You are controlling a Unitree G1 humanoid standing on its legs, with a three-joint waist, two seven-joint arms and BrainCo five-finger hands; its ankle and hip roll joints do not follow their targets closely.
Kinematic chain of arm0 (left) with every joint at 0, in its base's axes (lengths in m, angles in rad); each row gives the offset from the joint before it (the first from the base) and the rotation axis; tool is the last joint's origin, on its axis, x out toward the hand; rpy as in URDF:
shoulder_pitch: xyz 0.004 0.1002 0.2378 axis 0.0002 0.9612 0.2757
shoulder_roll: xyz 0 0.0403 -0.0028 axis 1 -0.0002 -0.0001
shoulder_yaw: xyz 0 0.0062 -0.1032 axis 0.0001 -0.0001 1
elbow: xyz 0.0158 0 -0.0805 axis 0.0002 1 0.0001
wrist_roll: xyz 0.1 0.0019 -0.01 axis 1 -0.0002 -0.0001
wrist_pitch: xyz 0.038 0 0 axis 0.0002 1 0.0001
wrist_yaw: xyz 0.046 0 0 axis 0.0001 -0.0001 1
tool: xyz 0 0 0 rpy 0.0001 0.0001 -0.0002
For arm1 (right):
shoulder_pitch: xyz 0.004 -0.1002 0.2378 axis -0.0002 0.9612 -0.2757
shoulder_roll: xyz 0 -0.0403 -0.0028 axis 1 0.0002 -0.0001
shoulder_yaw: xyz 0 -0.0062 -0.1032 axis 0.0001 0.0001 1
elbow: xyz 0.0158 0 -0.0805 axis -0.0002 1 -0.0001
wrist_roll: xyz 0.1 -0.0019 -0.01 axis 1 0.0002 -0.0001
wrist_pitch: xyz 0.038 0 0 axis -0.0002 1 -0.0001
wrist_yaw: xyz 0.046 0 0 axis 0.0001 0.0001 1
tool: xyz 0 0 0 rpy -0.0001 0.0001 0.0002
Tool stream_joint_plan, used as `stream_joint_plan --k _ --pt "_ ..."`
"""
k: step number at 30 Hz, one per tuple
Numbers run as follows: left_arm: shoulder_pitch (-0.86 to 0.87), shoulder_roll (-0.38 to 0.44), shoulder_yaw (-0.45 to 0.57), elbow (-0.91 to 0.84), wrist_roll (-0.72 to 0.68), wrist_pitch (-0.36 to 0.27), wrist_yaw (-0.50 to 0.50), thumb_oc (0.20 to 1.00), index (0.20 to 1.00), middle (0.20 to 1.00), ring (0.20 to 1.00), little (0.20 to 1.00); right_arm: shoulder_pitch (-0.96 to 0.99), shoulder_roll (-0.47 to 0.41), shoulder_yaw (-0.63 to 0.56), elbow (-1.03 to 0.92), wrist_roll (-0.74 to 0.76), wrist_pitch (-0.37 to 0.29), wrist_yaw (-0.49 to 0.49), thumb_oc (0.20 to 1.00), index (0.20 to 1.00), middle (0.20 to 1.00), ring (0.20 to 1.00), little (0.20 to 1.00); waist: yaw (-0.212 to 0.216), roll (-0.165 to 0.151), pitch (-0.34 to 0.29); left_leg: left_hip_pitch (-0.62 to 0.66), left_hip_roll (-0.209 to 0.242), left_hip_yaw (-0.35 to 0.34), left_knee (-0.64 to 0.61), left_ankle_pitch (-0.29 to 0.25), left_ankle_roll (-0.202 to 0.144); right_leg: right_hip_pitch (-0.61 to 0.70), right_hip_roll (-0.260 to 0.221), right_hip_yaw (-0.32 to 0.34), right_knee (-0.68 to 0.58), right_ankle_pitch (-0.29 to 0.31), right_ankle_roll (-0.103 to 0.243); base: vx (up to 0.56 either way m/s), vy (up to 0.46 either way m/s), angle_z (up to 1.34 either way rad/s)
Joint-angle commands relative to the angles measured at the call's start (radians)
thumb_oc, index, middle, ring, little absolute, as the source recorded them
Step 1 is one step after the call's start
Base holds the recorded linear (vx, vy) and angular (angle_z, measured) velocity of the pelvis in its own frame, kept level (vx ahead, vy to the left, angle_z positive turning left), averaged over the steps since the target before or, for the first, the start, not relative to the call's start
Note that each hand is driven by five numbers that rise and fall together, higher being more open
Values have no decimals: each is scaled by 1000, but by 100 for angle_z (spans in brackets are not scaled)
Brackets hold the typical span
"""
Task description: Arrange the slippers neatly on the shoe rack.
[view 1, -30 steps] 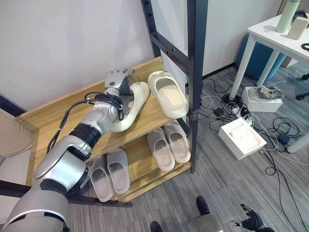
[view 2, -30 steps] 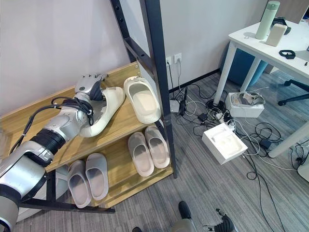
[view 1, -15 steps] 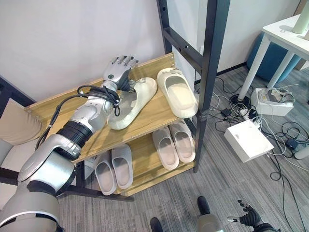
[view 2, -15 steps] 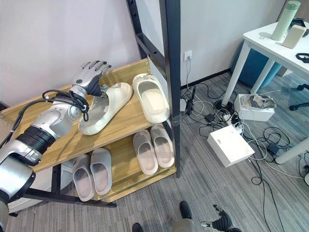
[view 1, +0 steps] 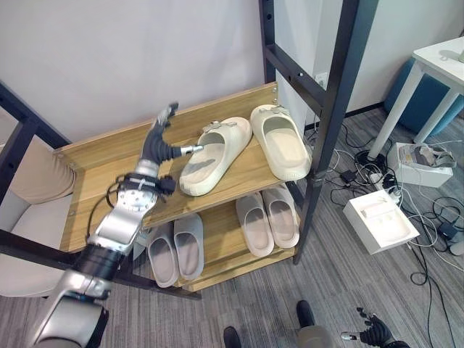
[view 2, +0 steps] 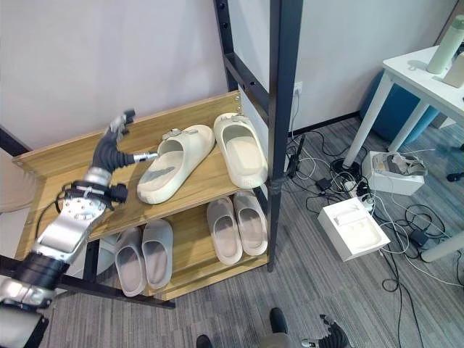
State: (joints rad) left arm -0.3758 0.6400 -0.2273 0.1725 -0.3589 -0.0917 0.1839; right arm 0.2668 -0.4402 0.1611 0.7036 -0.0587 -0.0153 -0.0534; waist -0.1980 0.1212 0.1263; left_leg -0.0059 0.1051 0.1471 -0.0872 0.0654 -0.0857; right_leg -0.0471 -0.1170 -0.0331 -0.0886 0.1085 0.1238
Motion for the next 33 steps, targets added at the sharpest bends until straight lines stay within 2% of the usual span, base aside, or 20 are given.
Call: stream_joint_plan --k 1,2,3,5,10,16,18,21,25,33 --pt "-88 9 50 44 -161 -69 -30 1000 1000 1000 1000 1000 6 -3 -4 -8 -5 -24 -7 1000 1000 1000 1000 1000 -10 -31 -33 14 -9 -11 0 -15 -23 58 26 -32 1 -110 -1 0 0 0" --pt "-65 -7 37 62 -240 -47 -69 1000 1000 1000 1000 1000 -54 -1 19 -15 -8 -18 -28 1000 1000 1000 1000 1000 3 -30 -35 14 -8 -12 0 -15 -23 60 28 -33 1 -113 -3 0 0 0" --pt "-65 -6 37 63 -240 -48 -70 1000 1000 1000 1000 1000 -55 -1 19 -14 -8 -18 -28 1000 1000 1000 1000 1000 3 -31 -35 14 -8 -12 0 -15 -23 60 28 -33 1 -113 -3 0 0 0" --pt "-120 -37 -6 162 -300 -37 -60 1000 1000 1000 1000 1000 -83 -7 49 -2 7 -17 -35 1000 1000 1000 1000 1000 0 -29 -37 15 -8 -13 0 -15 -22 62 28 -35 1 -115 -1 0 0 0" --pt "-175 -85 -42 202 -368 -32 -25 1000 1000 1000 1000 1000 -113 2 75 5 13 -8 -55 1000 1000 1000 1000 1000 -5 -26 -37 15 -8 -13 0 -15 -20 61 28 -32 1 -113 -1 0 1 1" --pt "-177 -145 -128 70 -462 -9 -49 1000 1000 1000 1000 1000 -103 23 98 -9 7 12 -64 1000 1000 1000 1000 1000 -15 -22 -38 19 -8 -7 0 -17 -17 60 27 -26 1 -114 -1 0 0 0" --pt "-203 -203 -194 13 -492 -7 -30 1000 1000 1000 1000 1000 -102 28 118 -32 -5 23 -69 1000 1000 1000 1000 1000 -21 -19 -36 23 -9 -6 0 -17 -15 63 27 -22 1 -115 -1 1 -4 2" --pt "-217 -239 -220 -37 -499 -13 2 1000 1000 1000 1000 1000 -106 30 122 -61 -4 28 -79 1000 1000 1000 1000 1000 -23 -18 -34 23 -7 -7 0 -16 -14 63 28 -20 1 -117 -2 -1 -4 1" --pt "-220 -254 -247 -83 -473 5 -6 1000 1000 1000 1000 1000 -100 27 121 -84 2 30 -84 1000 1000 1000 1000 1000 -26 -17 -29 24 -8 -5 0 -15 -13 62 28 -17 1 -117 -2 0 0 0" --pt "-252 -306 -261 -5 -476 11 12 1000 1000 1000 1000 1000 -110 28 128 -84 18 41 -93 1000 1000 1000 1000 1000 -34 -16 -28 22 -6 -2 0 -14 -14 57 29 -15 1 -116 -2 0 0 0"
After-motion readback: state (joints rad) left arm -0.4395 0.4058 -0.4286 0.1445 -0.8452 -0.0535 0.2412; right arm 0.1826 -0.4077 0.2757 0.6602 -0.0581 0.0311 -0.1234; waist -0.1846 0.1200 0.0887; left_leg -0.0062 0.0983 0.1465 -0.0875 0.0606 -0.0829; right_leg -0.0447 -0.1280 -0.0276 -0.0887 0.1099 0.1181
